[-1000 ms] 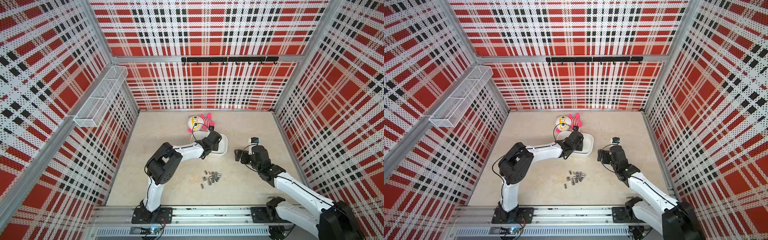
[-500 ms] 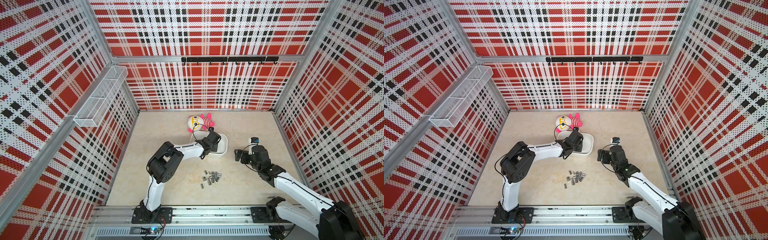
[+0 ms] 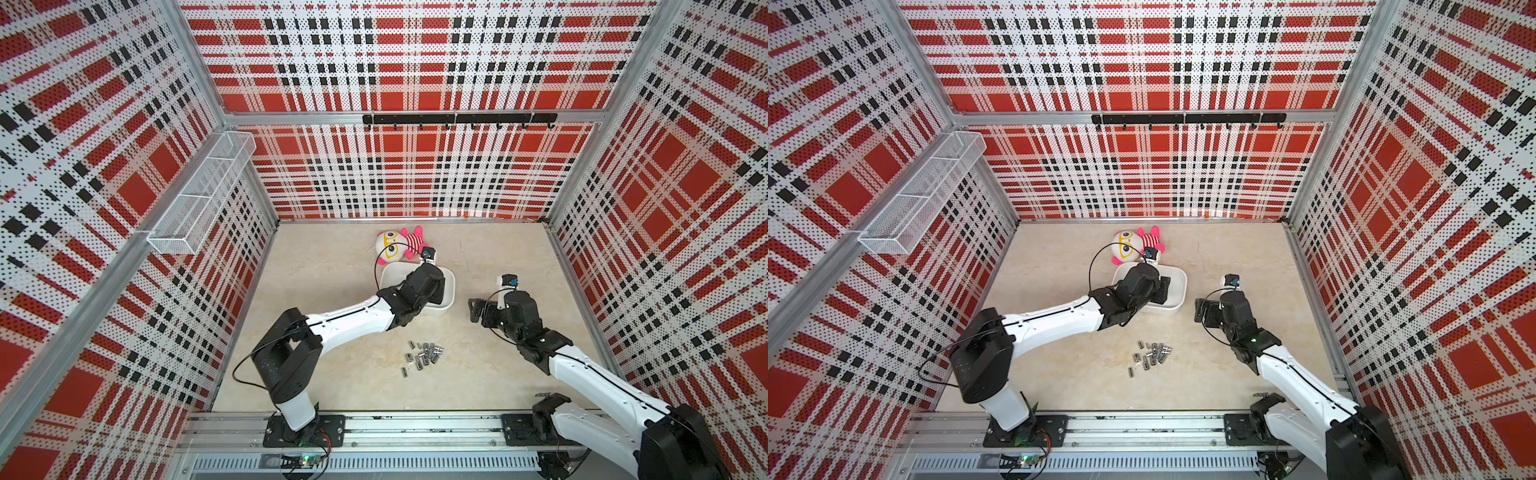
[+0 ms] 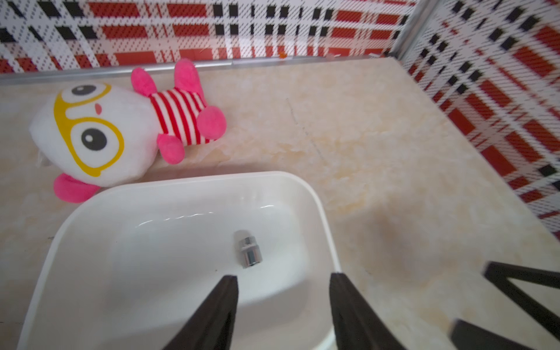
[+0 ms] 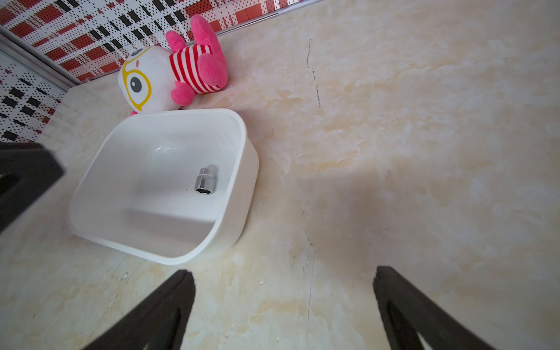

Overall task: Put the socket on the desktop into the storage box
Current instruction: Place the socket head in the storage box.

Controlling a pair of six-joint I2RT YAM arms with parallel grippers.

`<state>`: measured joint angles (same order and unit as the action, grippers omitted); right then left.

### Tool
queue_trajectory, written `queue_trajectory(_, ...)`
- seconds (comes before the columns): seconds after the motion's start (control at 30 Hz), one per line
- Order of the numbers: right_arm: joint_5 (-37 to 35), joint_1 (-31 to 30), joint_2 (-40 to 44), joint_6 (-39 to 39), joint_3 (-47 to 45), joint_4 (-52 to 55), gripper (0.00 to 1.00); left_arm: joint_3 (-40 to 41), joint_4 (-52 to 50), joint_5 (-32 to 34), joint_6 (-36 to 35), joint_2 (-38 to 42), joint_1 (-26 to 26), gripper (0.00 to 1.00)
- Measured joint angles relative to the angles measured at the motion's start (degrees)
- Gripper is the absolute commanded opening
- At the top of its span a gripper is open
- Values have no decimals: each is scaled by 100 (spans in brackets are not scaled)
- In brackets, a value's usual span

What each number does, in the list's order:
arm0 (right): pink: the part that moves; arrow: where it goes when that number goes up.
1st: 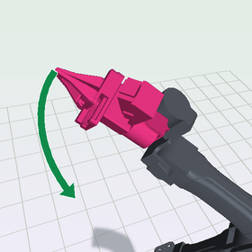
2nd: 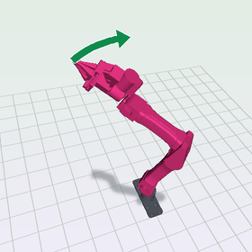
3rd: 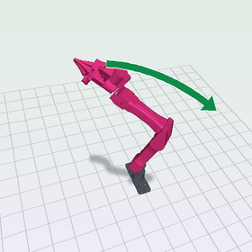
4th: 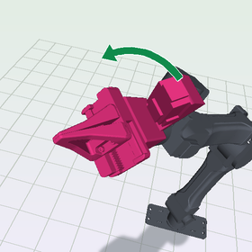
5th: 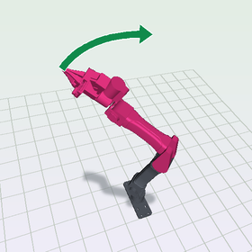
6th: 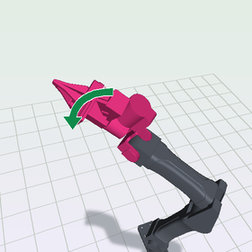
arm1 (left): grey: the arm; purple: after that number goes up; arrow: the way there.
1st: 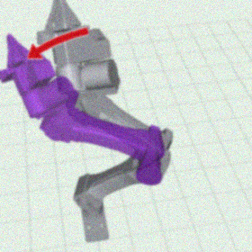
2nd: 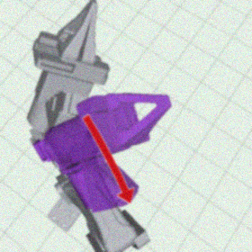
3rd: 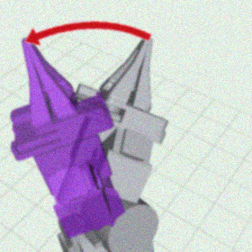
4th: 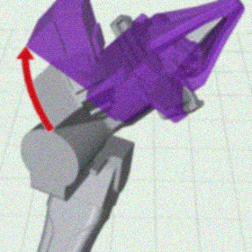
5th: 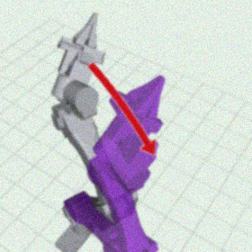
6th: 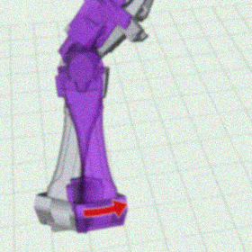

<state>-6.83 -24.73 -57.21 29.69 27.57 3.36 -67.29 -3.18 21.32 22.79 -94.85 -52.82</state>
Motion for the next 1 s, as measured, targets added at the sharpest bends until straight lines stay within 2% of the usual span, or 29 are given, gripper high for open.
queue_trajectory(0.27,68,-2,297,-35,-4,-35,100,1139,149,640,50,1602,-820,55)
queue_trajectory(0.57,315,-2,507,-133,-138,-243,100,3130,223,1099,293,3032,-1027,56)
queue_trajectory(0.7,398,-2,623,-153,-197,-295,100,3598,284,1174,339,3224,-1027,56)
queue_trajectory(1.0,780,-39,1054,-101,-227,-367,100,3622,573,1320,398,3224,-1027,57)
